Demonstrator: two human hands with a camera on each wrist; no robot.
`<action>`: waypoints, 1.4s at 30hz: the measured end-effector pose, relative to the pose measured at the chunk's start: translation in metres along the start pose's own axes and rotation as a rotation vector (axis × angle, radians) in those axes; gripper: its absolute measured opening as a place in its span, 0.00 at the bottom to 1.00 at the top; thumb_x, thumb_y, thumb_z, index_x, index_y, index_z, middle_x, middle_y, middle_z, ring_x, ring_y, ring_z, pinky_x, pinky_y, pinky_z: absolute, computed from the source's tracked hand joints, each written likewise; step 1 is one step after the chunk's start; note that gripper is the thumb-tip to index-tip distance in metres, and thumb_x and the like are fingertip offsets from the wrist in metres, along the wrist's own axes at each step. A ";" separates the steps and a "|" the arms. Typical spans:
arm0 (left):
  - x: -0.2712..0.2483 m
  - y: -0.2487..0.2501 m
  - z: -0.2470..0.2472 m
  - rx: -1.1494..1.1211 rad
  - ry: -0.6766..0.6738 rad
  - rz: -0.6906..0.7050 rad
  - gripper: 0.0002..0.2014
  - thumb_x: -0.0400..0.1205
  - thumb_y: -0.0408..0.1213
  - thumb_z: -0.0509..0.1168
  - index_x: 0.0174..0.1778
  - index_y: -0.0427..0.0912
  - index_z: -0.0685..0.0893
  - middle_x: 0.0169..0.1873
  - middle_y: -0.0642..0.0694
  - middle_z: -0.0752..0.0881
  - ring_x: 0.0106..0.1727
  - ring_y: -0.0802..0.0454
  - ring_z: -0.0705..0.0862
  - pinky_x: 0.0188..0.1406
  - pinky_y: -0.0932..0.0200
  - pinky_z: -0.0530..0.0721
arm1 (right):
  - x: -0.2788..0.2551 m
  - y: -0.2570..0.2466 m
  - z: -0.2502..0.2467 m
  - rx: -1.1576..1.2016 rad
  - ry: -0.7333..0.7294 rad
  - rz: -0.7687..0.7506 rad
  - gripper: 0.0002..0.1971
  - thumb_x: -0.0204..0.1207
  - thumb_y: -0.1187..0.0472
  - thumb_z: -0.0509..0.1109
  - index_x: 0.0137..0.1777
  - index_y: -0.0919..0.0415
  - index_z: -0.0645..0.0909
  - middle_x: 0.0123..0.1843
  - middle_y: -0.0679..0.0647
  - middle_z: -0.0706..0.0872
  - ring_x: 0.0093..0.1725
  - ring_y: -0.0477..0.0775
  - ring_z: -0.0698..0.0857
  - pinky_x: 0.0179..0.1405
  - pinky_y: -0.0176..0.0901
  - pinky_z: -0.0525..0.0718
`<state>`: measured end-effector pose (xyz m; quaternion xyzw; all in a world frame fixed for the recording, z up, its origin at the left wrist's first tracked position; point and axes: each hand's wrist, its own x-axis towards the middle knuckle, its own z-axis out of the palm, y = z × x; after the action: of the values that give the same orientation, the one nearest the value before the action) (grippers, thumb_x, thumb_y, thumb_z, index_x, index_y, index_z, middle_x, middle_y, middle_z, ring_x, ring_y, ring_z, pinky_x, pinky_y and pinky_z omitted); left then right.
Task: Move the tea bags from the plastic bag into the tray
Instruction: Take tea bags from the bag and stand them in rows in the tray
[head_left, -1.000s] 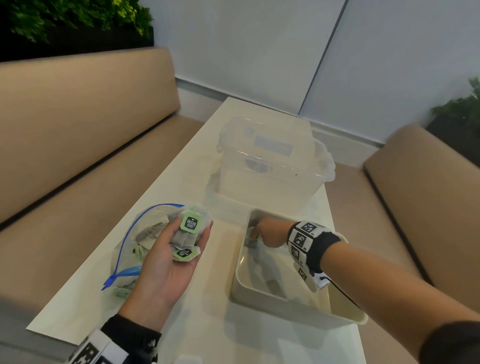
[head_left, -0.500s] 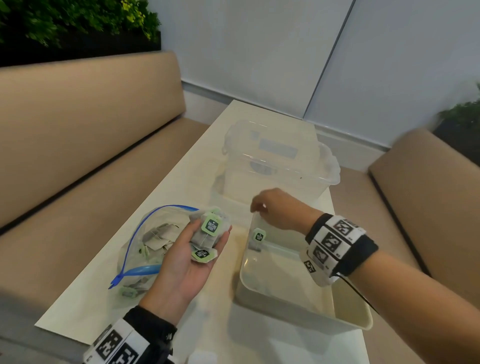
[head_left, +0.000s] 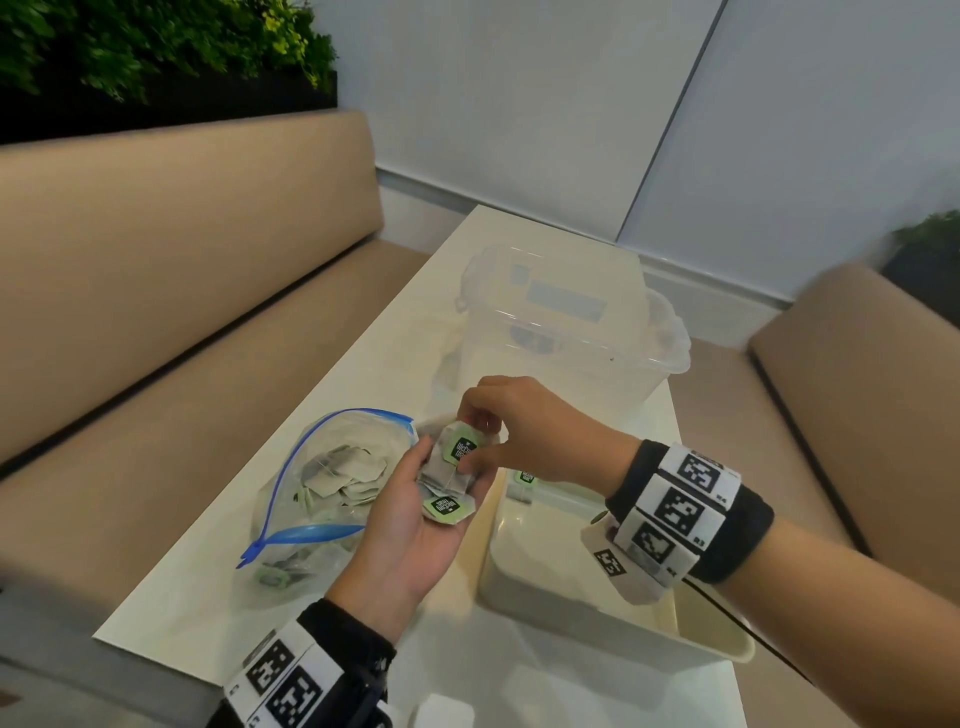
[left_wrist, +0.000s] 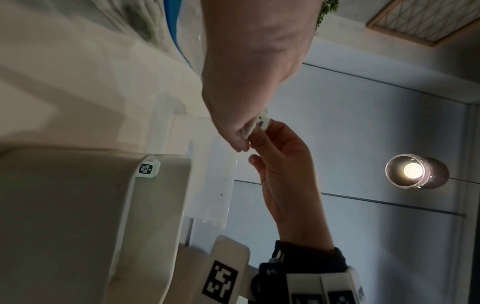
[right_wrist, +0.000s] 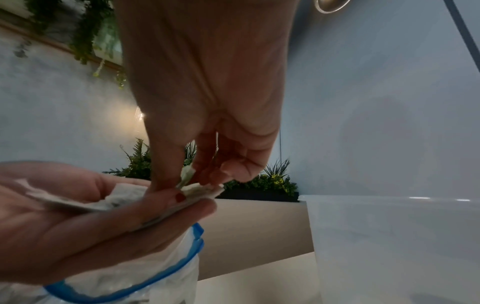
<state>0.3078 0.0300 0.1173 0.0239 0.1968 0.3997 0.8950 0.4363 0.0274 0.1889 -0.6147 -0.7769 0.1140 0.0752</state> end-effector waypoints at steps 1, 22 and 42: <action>0.000 0.000 0.000 0.011 -0.003 0.005 0.14 0.84 0.39 0.58 0.56 0.33 0.83 0.56 0.34 0.85 0.62 0.42 0.81 0.52 0.40 0.84 | 0.000 0.000 -0.001 0.007 0.008 -0.010 0.13 0.70 0.54 0.77 0.46 0.60 0.80 0.40 0.49 0.78 0.40 0.52 0.77 0.41 0.39 0.76; 0.001 0.022 -0.007 -0.014 0.046 0.092 0.15 0.86 0.40 0.58 0.63 0.36 0.81 0.60 0.34 0.86 0.59 0.34 0.85 0.48 0.39 0.86 | -0.022 0.092 0.028 -0.027 -0.240 0.357 0.15 0.68 0.73 0.67 0.31 0.50 0.75 0.34 0.46 0.81 0.36 0.49 0.80 0.39 0.36 0.79; 0.012 0.020 -0.013 -0.006 0.040 0.052 0.17 0.86 0.40 0.59 0.67 0.35 0.79 0.60 0.33 0.86 0.56 0.34 0.87 0.50 0.40 0.86 | 0.004 0.101 0.048 -0.200 -0.358 0.361 0.13 0.78 0.62 0.66 0.60 0.59 0.84 0.61 0.55 0.85 0.60 0.55 0.83 0.60 0.39 0.77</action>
<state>0.2960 0.0508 0.1059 0.0187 0.2126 0.4239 0.8802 0.5175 0.0490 0.1158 -0.7175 -0.6632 0.1552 -0.1461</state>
